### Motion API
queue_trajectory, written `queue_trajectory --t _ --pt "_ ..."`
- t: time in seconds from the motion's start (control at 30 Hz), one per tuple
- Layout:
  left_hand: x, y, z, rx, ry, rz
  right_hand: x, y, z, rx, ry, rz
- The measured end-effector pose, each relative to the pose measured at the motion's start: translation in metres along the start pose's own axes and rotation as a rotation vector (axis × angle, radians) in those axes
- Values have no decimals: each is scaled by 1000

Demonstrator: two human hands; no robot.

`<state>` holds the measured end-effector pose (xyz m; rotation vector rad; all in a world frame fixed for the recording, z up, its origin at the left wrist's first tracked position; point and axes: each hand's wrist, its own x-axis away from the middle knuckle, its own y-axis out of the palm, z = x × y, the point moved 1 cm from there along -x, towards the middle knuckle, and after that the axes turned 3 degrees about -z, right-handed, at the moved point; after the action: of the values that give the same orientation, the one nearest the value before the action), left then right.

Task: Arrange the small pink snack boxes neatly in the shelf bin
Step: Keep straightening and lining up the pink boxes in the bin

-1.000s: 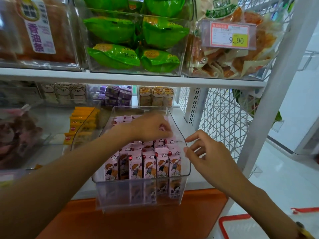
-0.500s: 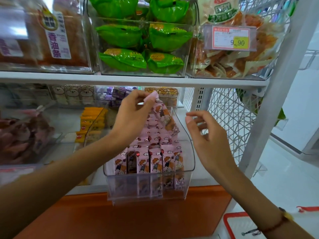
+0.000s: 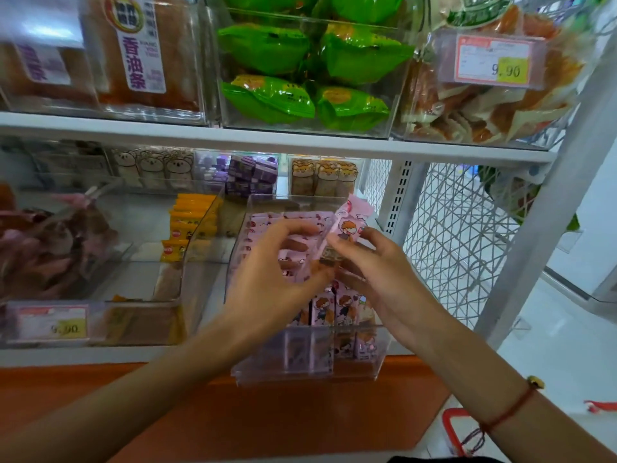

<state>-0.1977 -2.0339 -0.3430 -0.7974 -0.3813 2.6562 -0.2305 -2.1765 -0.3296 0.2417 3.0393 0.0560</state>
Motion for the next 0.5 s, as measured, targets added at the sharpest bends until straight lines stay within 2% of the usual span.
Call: queue_trajectory --t 0.13,0.27,0.37,0.5 --pt "0 -2 0 -126 68 27 1 2 1 39 -14 -14" --pt "0 -3 0 -23 45 -7 -3 -10 -8 12 -41 -12" --pt "-2 -1 -3 -43 45 -66 -2 -13 -7 44 -55 -48" --pt "-3 1 -5 -84 43 -117 0 -14 -4 86 -135 43"
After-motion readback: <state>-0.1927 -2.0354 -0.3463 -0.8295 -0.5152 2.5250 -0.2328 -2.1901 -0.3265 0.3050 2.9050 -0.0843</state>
